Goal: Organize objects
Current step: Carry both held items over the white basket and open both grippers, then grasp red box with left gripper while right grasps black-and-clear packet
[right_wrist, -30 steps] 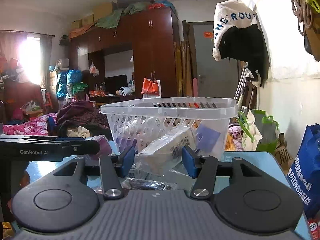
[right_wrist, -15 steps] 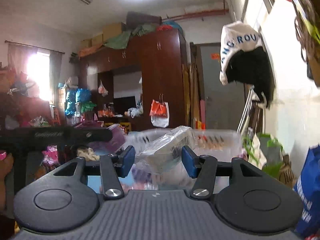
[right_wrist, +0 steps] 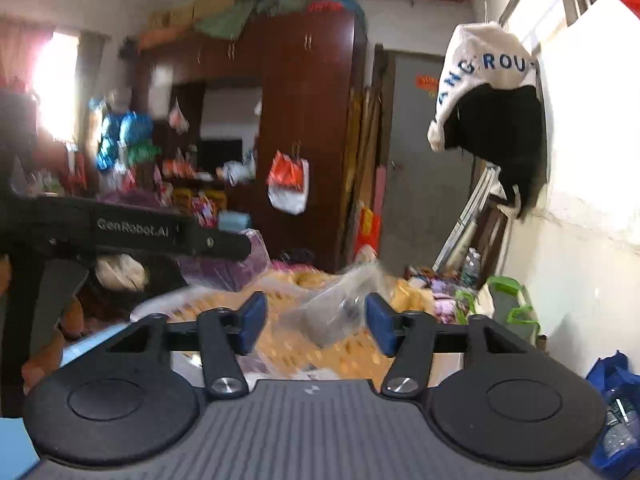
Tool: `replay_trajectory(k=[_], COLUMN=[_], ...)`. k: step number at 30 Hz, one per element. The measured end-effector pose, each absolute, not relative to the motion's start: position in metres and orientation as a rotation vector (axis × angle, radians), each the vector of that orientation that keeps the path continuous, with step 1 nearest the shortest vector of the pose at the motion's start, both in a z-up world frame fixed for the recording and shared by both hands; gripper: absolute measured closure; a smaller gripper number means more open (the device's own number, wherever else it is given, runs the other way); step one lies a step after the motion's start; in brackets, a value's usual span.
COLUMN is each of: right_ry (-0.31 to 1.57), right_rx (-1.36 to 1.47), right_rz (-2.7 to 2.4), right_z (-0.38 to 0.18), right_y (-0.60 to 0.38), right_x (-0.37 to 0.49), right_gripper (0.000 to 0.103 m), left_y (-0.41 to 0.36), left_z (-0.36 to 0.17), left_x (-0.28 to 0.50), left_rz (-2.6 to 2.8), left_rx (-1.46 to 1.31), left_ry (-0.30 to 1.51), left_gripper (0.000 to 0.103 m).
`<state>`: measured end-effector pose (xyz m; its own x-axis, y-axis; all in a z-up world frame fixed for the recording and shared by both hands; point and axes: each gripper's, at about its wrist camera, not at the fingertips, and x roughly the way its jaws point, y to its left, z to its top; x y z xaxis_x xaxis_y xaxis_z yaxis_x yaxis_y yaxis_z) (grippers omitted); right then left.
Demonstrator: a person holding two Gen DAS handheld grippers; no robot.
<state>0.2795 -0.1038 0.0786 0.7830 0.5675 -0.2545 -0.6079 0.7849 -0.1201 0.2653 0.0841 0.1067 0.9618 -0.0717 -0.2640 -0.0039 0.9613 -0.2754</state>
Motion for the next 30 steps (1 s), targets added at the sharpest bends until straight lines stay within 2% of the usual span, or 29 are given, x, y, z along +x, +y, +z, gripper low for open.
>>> replay_trajectory(k=[1,4,7,9,11,13,16,18,26,30], right_ry=[0.201,0.186,0.164,0.173,0.244,0.335,0.512,0.559,0.625,0.617], right_rx=[-0.196,-0.168,-0.110,-0.083,-0.102,-0.100,-0.111,-0.124,-0.061,-0.057], right_rz=[0.627,0.635,0.649,0.681,0.680,0.689,0.698,0.677,0.686,0.688], right_z=[0.076,0.077,0.078,0.064,0.044,0.019,-0.011,-0.022,-0.034,-0.037], right_y=[-0.106,-0.120,-0.143,-0.155,-0.158,-0.156,-0.142,-0.135,-0.123,-0.125], right_x=[0.275,0.256,0.225,0.204,0.194,0.192,0.202,0.209,0.220,0.214], right_gripper=[0.016,0.000,0.000,0.000,0.000,0.000,0.000,0.000,0.000,0.013], left_y=[0.087,0.098,0.096,0.091,0.085,0.084,0.090,0.091,0.104,0.096], left_z=[0.101,0.093,0.102,0.106,0.099,0.081,0.041,0.017,-0.019,-0.029], left_x=[0.270,0.266,0.226,0.193,0.165,0.155,0.170,0.181,0.191,0.191], left_rz=[-0.017,-0.008,-0.027,-0.039,-0.021,0.000,0.046,0.079,0.075,0.080], left_rx=[-0.289,-0.310,-0.256,-0.201,-0.134,-0.088,-0.085,-0.053,-0.100,-0.080], left_ry=[0.295,0.340,0.272,0.228,0.203,0.260,0.467,0.566,0.671,0.703], left_gripper=[0.013,0.011,0.011,0.002,0.000,0.000,0.000,0.000,0.000,0.000])
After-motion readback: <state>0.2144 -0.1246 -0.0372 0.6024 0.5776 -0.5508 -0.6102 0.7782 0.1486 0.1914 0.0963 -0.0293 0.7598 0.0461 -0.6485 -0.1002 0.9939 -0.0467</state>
